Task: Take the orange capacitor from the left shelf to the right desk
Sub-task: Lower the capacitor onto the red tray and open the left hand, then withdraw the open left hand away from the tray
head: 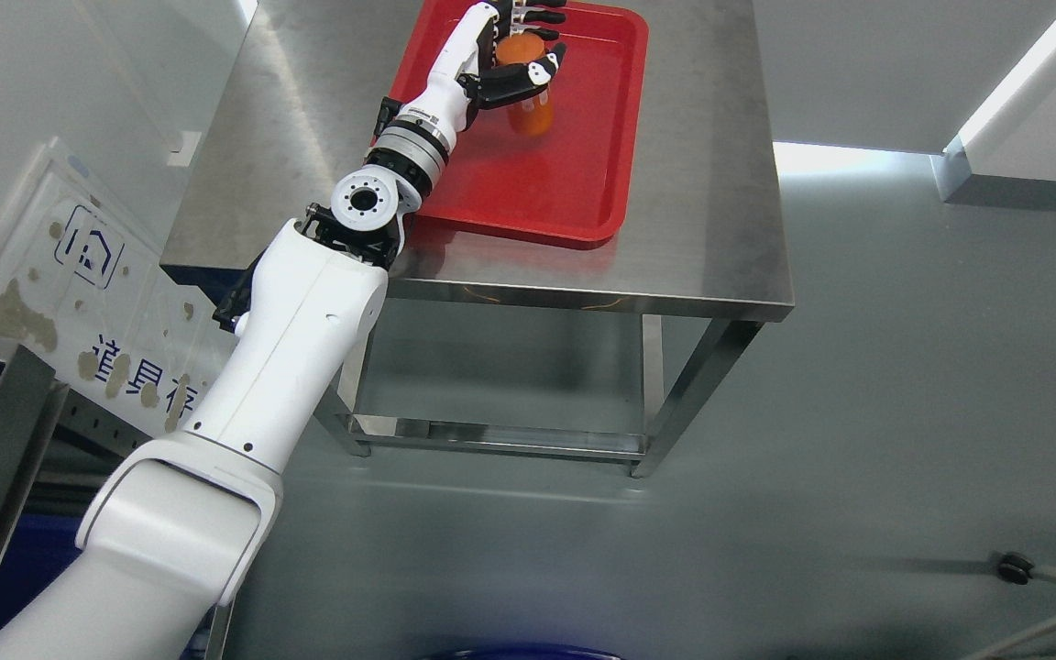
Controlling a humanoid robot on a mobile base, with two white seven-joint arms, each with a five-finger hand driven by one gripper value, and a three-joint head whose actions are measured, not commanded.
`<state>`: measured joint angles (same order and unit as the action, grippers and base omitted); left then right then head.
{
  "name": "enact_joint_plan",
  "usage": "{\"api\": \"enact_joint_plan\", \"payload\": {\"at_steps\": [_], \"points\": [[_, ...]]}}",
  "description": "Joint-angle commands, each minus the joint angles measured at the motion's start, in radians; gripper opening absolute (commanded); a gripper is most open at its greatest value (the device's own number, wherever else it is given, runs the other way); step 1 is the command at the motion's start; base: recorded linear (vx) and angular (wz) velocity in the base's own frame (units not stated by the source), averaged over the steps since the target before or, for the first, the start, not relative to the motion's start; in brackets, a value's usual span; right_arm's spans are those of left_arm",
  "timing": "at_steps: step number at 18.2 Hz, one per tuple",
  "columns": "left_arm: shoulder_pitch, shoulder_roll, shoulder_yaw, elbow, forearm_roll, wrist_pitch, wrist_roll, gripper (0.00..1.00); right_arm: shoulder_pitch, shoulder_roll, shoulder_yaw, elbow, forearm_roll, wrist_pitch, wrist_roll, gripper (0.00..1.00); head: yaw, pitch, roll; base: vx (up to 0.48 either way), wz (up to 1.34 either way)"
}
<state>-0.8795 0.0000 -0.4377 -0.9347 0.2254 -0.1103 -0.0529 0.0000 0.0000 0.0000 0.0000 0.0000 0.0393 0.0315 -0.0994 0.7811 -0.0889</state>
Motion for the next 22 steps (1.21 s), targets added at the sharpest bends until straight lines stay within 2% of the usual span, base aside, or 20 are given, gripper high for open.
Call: {"api": "enact_joint_plan", "payload": {"at_steps": [1,3,4,7,9,11,14,16,19,22], "points": [[-0.071,0.018,-0.001,0.004,0.023,0.006,-0.001,0.79,-0.002,-0.017,-0.011,-0.034,0.005,0.001,0.001,1.00,0.0000,0.000,0.000,0.000,0.00],[-0.131,0.018,0.039,0.002,0.023,0.050,-0.001,0.96,-0.002,-0.017,-0.011,-0.034,0.005,0.001,0.001,1.00,0.0000,0.000,0.000,0.000,0.00],[-0.150,0.018,0.080,-0.002,0.023,0.047,-0.001,0.99,-0.002,-0.017,-0.011,-0.034,0.005,0.001,0.001,1.00,0.0000,0.000,0.000,0.000,0.00],[-0.144,0.018,0.271,-0.015,0.023,-0.017,-0.001,0.99,-0.002,-0.017,-0.011,-0.034,0.005,0.001,0.001,1.00,0.0000,0.000,0.000,0.000,0.00],[-0.116,0.018,0.350,-0.032,0.022,-0.031,0.001,0.99,-0.002,-0.017,-0.011,-0.034,0.005,0.001,0.001,1.00,0.0000,0.000,0.000,0.000,0.00],[-0.041,0.018,0.396,-0.120,0.022,-0.017,-0.001,0.99,-0.002,-0.017,-0.011,-0.034,0.005,0.001,0.001,1.00,0.0000,0.000,0.000,0.000,0.00],[0.117,0.113,0.424,-0.359,0.022,0.064,-0.001,1.00,-0.002,-0.017,-0.011,-0.034,0.005,0.001,0.001,1.00,0.0000,0.000,0.000,0.000,0.00],[0.251,0.144,0.473,-0.540,0.023,0.124,-0.005,1.00,-0.002,-0.017,-0.011,-0.034,0.003,0.001,0.001,1.00,0.0000,0.000,0.000,0.000,0.00],[0.420,0.147,0.478,-0.701,0.023,0.129,-0.103,1.00,-0.002,-0.017,-0.011,-0.034,0.005,0.001,0.001,1.00,0.0000,0.000,0.000,0.000,0.00],[0.475,0.146,0.531,-0.719,0.023,0.120,-0.156,1.00,-0.002,-0.017,-0.011,-0.034,0.005,0.001,0.001,1.00,0.0000,0.000,0.000,0.000,0.00]]}}
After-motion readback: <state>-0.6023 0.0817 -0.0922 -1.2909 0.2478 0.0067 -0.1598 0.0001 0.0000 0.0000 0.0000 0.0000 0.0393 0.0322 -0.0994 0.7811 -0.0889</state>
